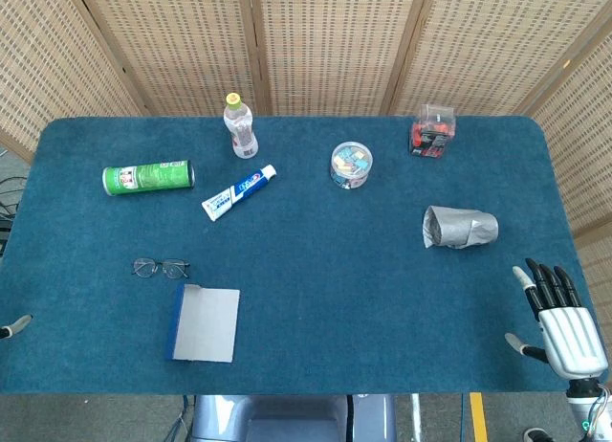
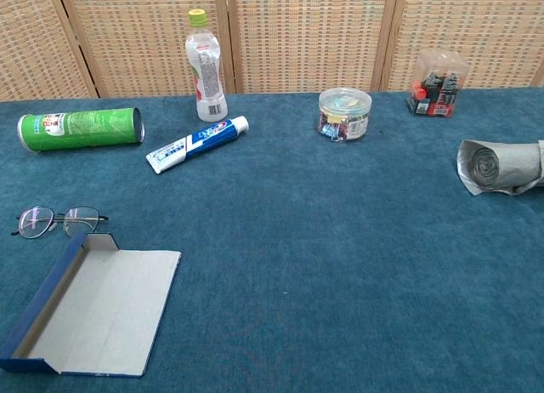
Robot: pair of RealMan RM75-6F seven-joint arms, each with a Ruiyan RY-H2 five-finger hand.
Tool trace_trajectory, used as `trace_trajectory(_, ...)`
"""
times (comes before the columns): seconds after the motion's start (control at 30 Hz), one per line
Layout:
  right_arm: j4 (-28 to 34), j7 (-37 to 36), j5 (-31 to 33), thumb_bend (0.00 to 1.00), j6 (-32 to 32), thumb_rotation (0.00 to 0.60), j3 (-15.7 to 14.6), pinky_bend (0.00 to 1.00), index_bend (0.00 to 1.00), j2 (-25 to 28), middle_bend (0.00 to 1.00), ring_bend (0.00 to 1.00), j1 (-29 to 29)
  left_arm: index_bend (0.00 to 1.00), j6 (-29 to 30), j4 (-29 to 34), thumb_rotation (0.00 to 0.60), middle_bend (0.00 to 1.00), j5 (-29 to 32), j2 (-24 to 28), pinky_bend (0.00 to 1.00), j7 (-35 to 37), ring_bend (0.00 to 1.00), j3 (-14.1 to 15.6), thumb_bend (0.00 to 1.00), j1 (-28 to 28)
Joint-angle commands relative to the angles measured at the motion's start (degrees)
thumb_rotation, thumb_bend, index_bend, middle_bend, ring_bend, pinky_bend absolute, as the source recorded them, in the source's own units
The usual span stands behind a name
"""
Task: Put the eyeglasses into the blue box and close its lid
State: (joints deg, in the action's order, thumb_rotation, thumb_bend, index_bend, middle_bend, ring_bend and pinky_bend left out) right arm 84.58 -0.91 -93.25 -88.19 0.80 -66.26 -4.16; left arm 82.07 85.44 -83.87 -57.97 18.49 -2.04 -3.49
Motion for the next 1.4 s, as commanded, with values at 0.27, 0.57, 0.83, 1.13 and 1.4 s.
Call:
trace_trajectory(0.27, 0.0, -0.1, 0.0, 0.0, -0.2, 0.6, 0.0, 0.0, 0.0, -0.1, 0.0, 0.0, 0.1, 0.0, 0.2, 0.0, 0.6, 0.0, -0.2, 0.0, 0.0, 0.2, 0.0, 0.1, 0.0, 0.1)
trace_trajectory(0.57, 0.1, -0.1, 0.2, 0.0, 0.0, 0.6, 0.1, 0.0, 0.0, 0.0, 0.0, 0.0, 0.0, 0.0, -2.1, -1.0, 0.6, 0.0, -1.1, -1.1, 0.0, -0.6, 0.0, 0.1, 0.0, -1.7)
trace_trajectory(0.83, 0.3, 0.0, 0.4, 0.0, 0.2, 0.6, 0.1, 0.0, 0.0, 0.0, 0.0, 0.0, 0.0, 0.3, -7.9, -7.4, 0.6, 0.0, -4.4, -7.5, 0.0, 4.8, 0.0, -1.8, 0.13, -9.1)
trace_trajectory(1.13, 0.6, -0.3, 0.7, 0.0, 0.8, 0.6, 0.1, 0.0, 0.0, 0.2, 0.0, 0.0, -0.2, 0.39, -19.4, -9.3, 0.6, 0.0, -1.6, -13.3, 0.0, 0.9, 0.0, -4.6, 0.22, -18.3)
trace_trajectory(1.4, 1.0, -0.7, 1.1, 0.0, 1.5, 0.6, 0.1, 0.0, 0.0, 0.5, 0.0, 0.0, -0.4, 0.39, -26.9, -10.5, 0.6, 0.0, 5.0, -17.6, 0.0, -6.4, 0.0, -6.0, 0.26, -22.3)
